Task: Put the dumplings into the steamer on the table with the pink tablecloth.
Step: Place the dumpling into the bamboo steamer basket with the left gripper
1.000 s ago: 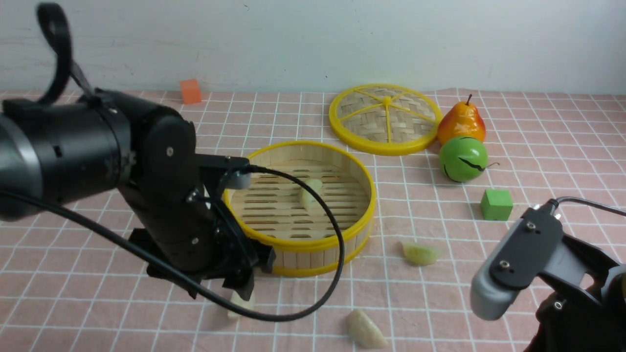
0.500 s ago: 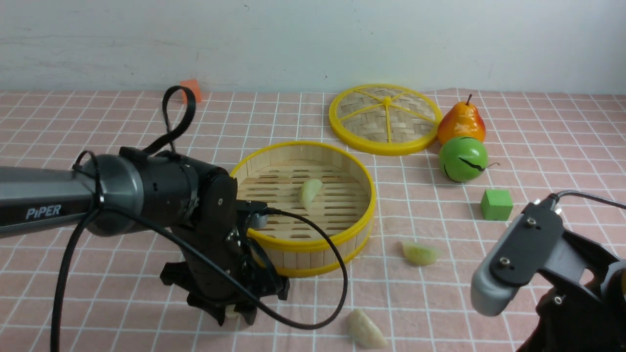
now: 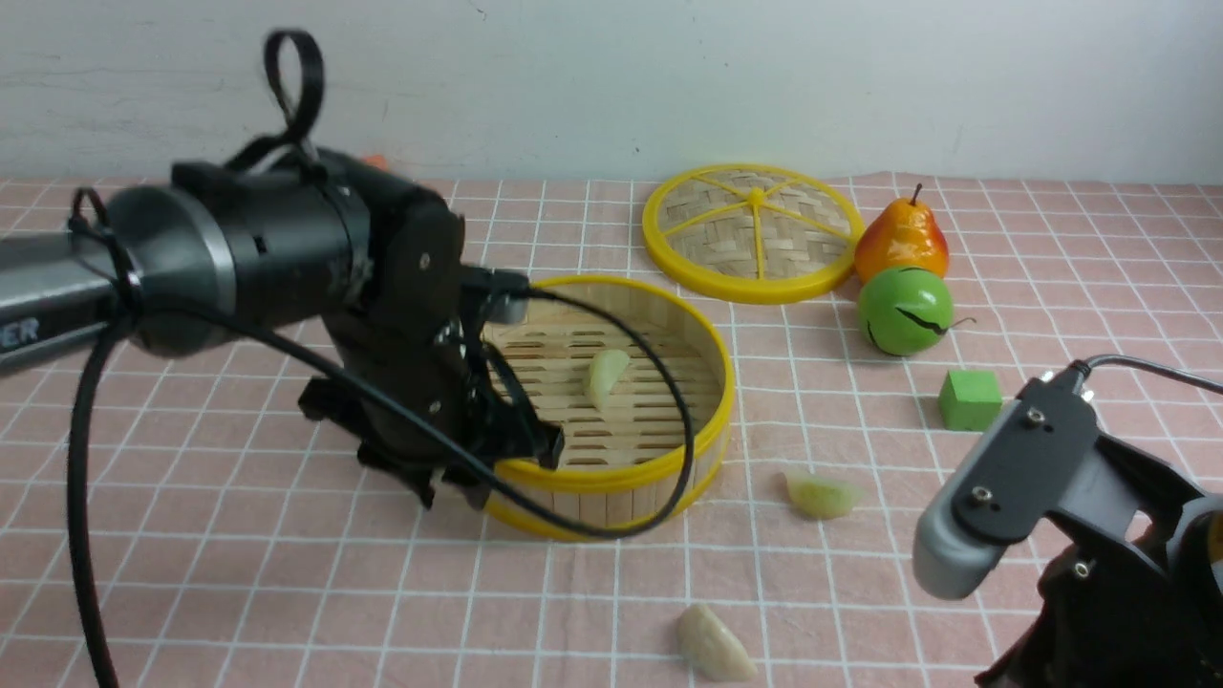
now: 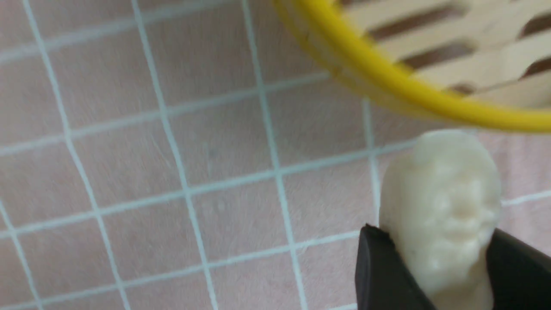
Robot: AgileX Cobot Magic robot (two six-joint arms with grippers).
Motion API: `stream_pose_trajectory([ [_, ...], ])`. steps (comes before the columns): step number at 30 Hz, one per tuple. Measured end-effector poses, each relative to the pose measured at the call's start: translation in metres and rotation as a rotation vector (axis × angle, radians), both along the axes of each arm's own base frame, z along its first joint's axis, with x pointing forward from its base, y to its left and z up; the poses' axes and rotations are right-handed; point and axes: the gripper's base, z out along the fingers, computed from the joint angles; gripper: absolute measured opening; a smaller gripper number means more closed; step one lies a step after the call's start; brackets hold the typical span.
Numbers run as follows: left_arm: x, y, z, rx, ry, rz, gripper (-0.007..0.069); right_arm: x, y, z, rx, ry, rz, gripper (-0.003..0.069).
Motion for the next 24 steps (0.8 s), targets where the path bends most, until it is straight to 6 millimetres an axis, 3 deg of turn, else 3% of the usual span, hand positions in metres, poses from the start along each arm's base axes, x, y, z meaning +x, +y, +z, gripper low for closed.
stream_pose_trajectory([
  [2, 0.009, -0.005, 0.027, -0.03, -0.072, -0.021, 0.0258, 0.0, 0.0, 0.0, 0.0, 0.0, 0.0, 0.0134],
  [6, 0.031, -0.017, 0.045, -0.047, -0.128, -0.041, 0.0258, 0.0, 0.0, 0.0, 0.0, 0.0, 0.0, 0.0139],
  [10, 0.057, -0.031, 0.024, -0.028, -0.099, -0.043, 0.0258, 0.0, 0.0, 0.0, -0.001, 0.0, 0.0, 0.0142],
  [16, 0.096, -0.05, -0.025, 0.018, -0.051, -0.031, 0.0258, -0.003, -0.002, -0.001, -0.022, 0.029, 0.006, 0.0149],
  [24, 0.114, -0.057, -0.056, 0.059, -0.02, -0.025, 0.026, -0.003, -0.002, -0.002, -0.032, 0.039, 0.008, 0.0159],
])
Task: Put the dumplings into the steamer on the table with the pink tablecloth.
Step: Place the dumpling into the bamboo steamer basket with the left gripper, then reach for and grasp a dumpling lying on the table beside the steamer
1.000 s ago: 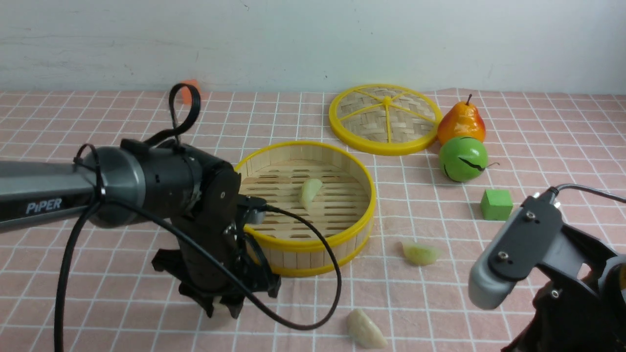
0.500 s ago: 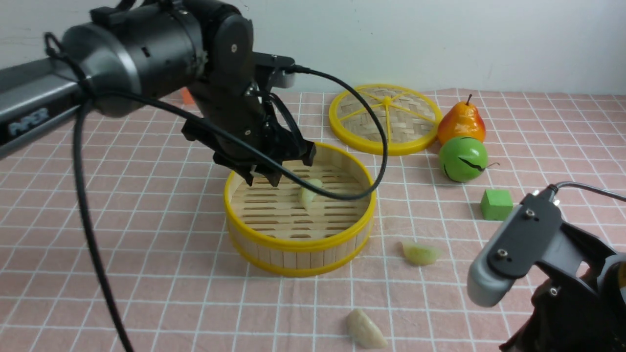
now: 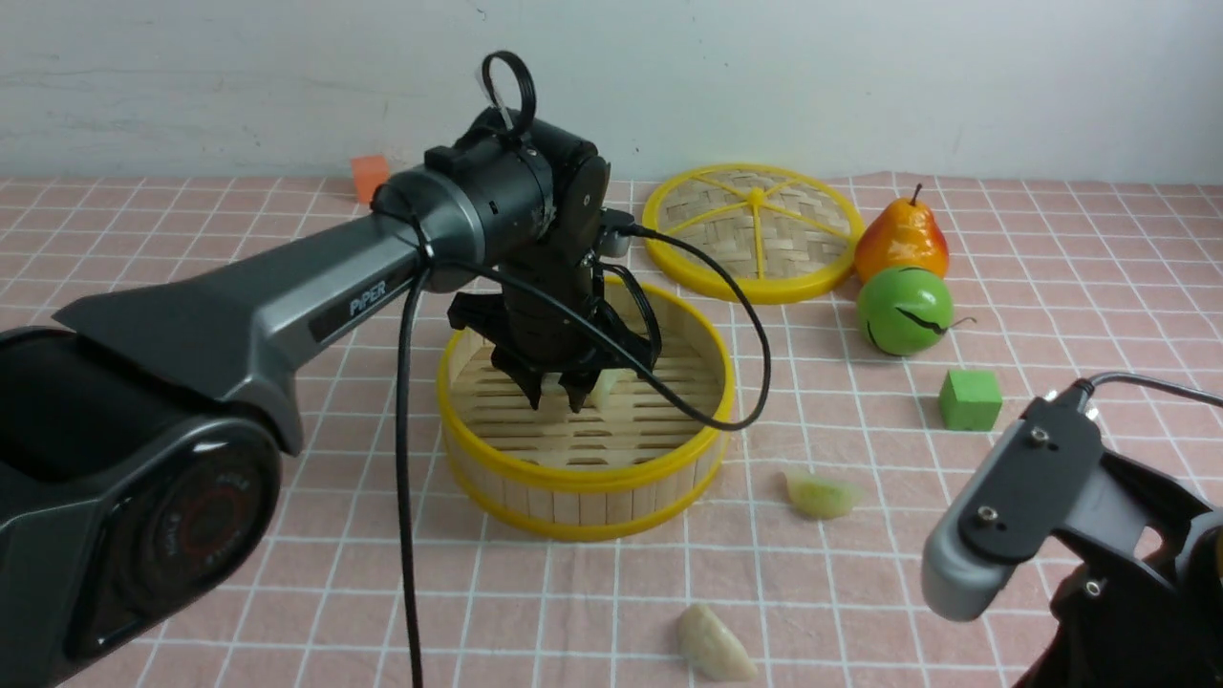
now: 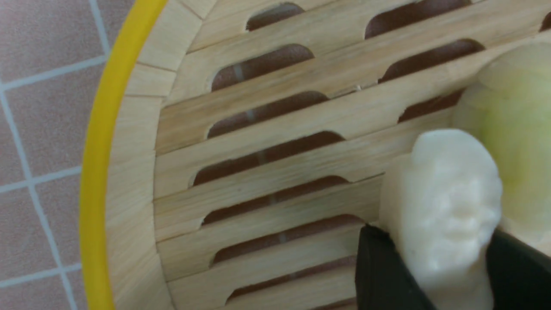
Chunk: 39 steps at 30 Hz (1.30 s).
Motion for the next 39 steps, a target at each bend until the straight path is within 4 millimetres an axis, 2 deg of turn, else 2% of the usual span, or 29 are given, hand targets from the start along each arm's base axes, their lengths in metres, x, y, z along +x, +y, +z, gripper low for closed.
stream_pose_trajectory([
  [3, 0.001, 0.001, -0.001, 0.012, -0.001, -0.002, 0.0288, 0.001, 0.0, 0.0, -0.002, -0.007, 0.0, 0.0161],
  [5, 0.001, 0.002, -0.001, 0.031, -0.006, -0.004, 0.0351, 0.002, 0.0, 0.001, 0.004, -0.021, -0.001, 0.0165],
  [8, 0.0, 0.006, 0.002, 0.068, 0.006, 0.0, 0.0402, 0.003, 0.001, 0.001, 0.01, -0.036, -0.003, 0.0167],
  [10, -0.002, 0.009, 0.007, 0.09, 0.021, 0.005, 0.0414, 0.003, 0.001, 0.001, 0.01, -0.036, -0.003, 0.0168],
  [13, -0.007, 0.013, 0.035, 0.093, -0.005, 0.015, 0.0422, 0.003, 0.001, 0.001, 0.011, -0.037, -0.003, 0.0168],
  [15, -0.019, 0.02, 0.093, 0.032, -0.115, 0.021, 0.0425, 0.005, 0.002, 0.005, 0.014, -0.045, -0.002, 0.0168],
  [16, -0.019, 0.02, 0.093, 0.03, -0.115, 0.021, 0.0425, 0.005, 0.002, 0.005, 0.015, -0.046, -0.002, 0.0168],
  [17, -0.032, 0.026, 0.13, -0.011, -0.182, 0.025, 0.0425, 0.009, 0.005, 0.011, 0.025, -0.061, -0.002, 0.0168],
  [21, -0.077, 0.05, 0.215, -0.116, -0.336, 0.032, 0.0395, 0.022, 0.015, 0.028, 0.057, -0.103, -0.004, 0.0168],
  [24, -0.11, 0.067, 0.247, -0.164, -0.385, 0.038, 0.032, 0.036, 0.025, 0.035, 0.073, -0.125, -0.007, 0.0168],
  [26, -0.142, 0.082, 0.264, -0.208, -0.394, 0.057, 0.0239, 0.047, 0.034, 0.034, 0.079, -0.133, -0.01, 0.0172],
  [28, -0.179, 0.099, 0.266, -0.242, -0.364, 0.07, 0.0111, 0.062, 0.045, 0.028, 0.08, -0.126, -0.015, 0.0182],
  [29, -0.183, 0.101, 0.265, -0.242, -0.363, 0.071, 0.0111, 0.064, 0.047, 0.026, 0.079, -0.122, -0.016, 0.0183],
  [30, -0.209, 0.114, 0.255, -0.242, -0.325, 0.072, 0.0018, 0.074, 0.055, 0.017, 0.068, -0.103, -0.022, 0.0202],
  [31, -0.213, 0.116, 0.258, -0.25, -0.336, 0.072, 0.0011, 0.075, 0.056, 0.016, 0.065, -0.099, -0.022, 0.0202],
  [32, -0.241, 0.131, 0.249, -0.263, -0.341, 0.074, -0.0014, 0.084, 0.062, 0.004, 0.05, -0.071, -0.033, 0.0234],
  [33, -0.254, 0.138, 0.243, -0.278, -0.359, 0.076, -0.0014, 0.088, 0.066, -0.004, 0.036, -0.054, -0.035, 0.0252],
  [34, -0.253, 0.137, 0.239, -0.274, -0.352, 0.077, -0.0014, 0.089, 0.066, -0.006, 0.034, -0.05, -0.036, 0.0257],
  [35, -0.275, 0.149, 0.231, -0.306, -0.397, 0.081, -0.0014, 0.096, 0.071, -0.021, 0.009, -0.018, -0.039, 0.0308],
  [36, -0.276, 0.15, 0.226, -0.305, -0.393, 0.082, -0.0014, 0.097, 0.072, -0.022, 0.006, -0.015, -0.039, 0.0314],
  [39, -0.308, 0.167, 0.201, -0.344, -0.433, 0.09, -0.0014, 0.109, 0.081, -0.048, -0.022, 0.017, -0.045, 0.0445],
])
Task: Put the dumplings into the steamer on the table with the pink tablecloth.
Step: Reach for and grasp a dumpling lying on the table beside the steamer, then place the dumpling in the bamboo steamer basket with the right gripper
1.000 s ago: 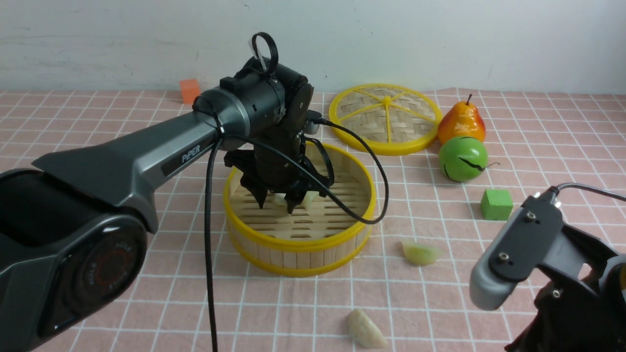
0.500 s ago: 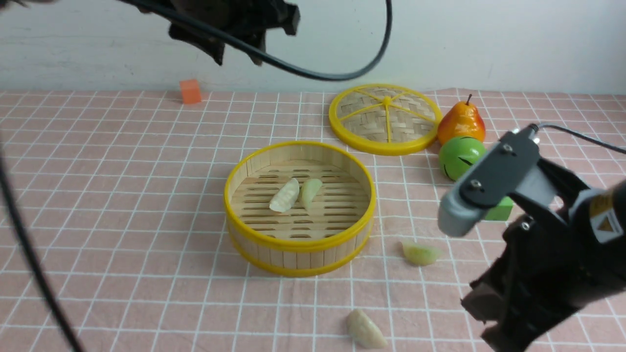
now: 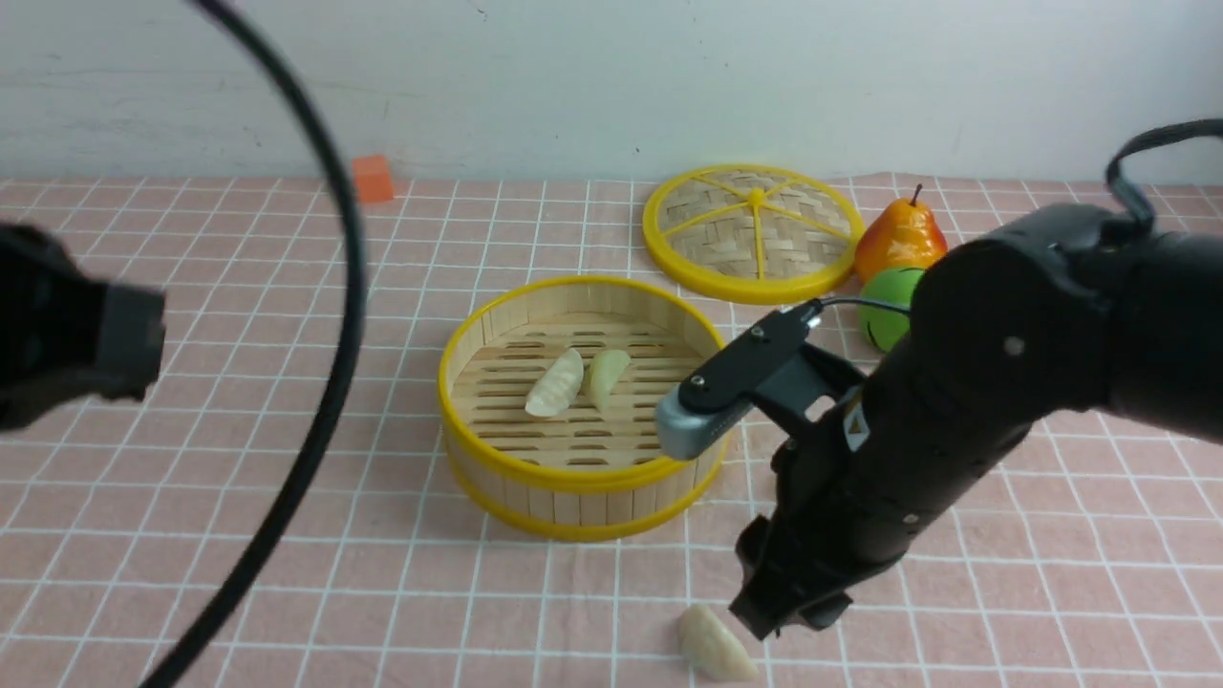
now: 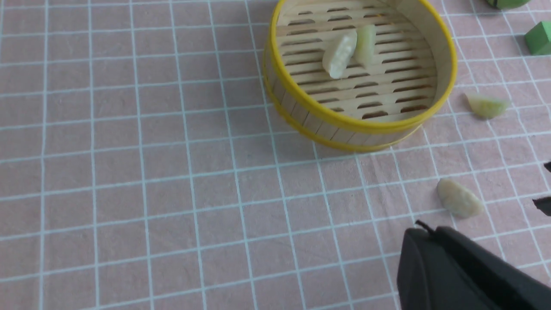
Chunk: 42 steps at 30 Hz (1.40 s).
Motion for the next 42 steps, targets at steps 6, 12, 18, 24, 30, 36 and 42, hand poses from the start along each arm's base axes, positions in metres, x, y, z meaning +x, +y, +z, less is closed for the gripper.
stream_pose_trajectory([
  [6, -0.021, 0.011, -0.037, 0.002, 0.024, 0.001, -0.0014, 0.015, 0.011, -0.031, -0.01, 0.0, -0.005, 0.0561],
  [12, -0.036, 0.015, -0.069, 0.002, 0.05, -0.044, -0.0014, 0.02, 0.026, -0.064, -0.037, 0.02, 0.024, 0.0575],
  [18, -0.051, 0.017, -0.087, -0.057, 0.043, -0.075, -0.0014, 0.017, 0.037, -0.081, -0.064, 0.013, 0.068, 0.0502],
  [24, -0.067, 0.025, -0.098, -0.068, 0.004, -0.09, -0.0014, 0.02, 0.038, -0.077, -0.078, -0.007, 0.085, 0.0218],
  [30, -0.079, 0.032, -0.104, -0.084, -0.035, -0.095, -0.0014, 0.039, 0.048, -0.028, -0.136, -0.045, 0.131, 0.0235],
  [36, -0.082, 0.034, -0.104, -0.091, -0.048, -0.096, -0.0014, 0.069, 0.073, 0.047, -0.023, -0.214, 0.12, 0.0235],
  [42, -0.082, 0.034, -0.104, -0.093, -0.048, -0.096, -0.0014, 0.097, 0.099, 0.042, 0.02, -0.243, 0.114, 0.0235],
])
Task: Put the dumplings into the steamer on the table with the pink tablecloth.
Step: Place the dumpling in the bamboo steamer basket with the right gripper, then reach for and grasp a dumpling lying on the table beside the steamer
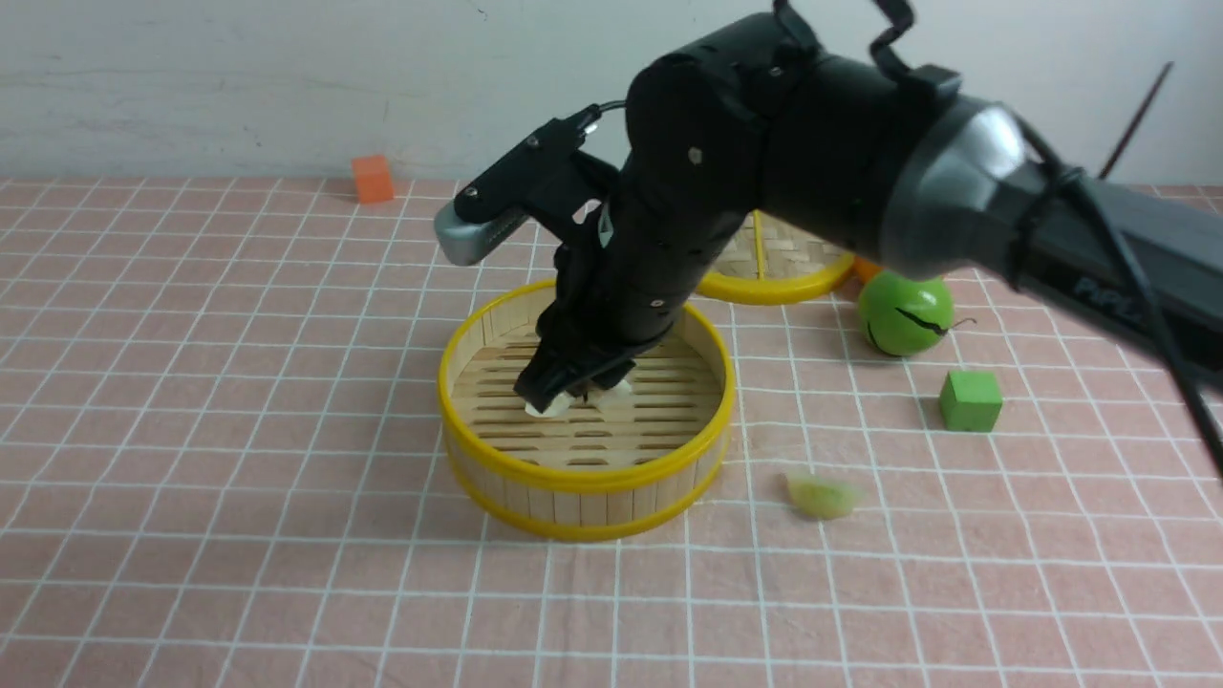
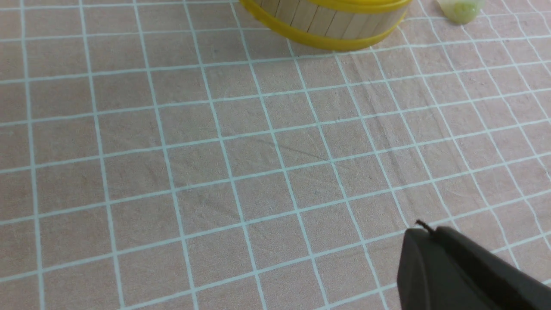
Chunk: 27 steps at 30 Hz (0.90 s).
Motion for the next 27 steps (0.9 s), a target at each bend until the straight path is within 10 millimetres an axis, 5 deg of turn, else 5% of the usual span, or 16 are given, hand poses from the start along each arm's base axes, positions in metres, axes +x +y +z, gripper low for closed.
stream_pose_trajectory([
  [8, 0.0, 0.0, 0.0, 0.003, 0.006, 0.0, -0.0013, 0.031, 0.026, -0.069, -0.054, 0.047, 0.0, 0.0235],
  [13, -0.002, 0.001, -0.002, 0.015, 0.027, -0.001, -0.0013, 0.037, 0.03, -0.089, -0.06, 0.058, -0.03, 0.0236],
  [23, -0.001, 0.0, -0.001, 0.007, 0.017, -0.001, -0.0011, 0.037, 0.022, -0.059, -0.106, 0.052, -0.065, 0.0567],
  [27, 0.001, -0.001, 0.001, -0.009, -0.011, -0.001, -0.001, 0.038, -0.007, -0.01, -0.097, 0.06, -0.092, 0.062],
])
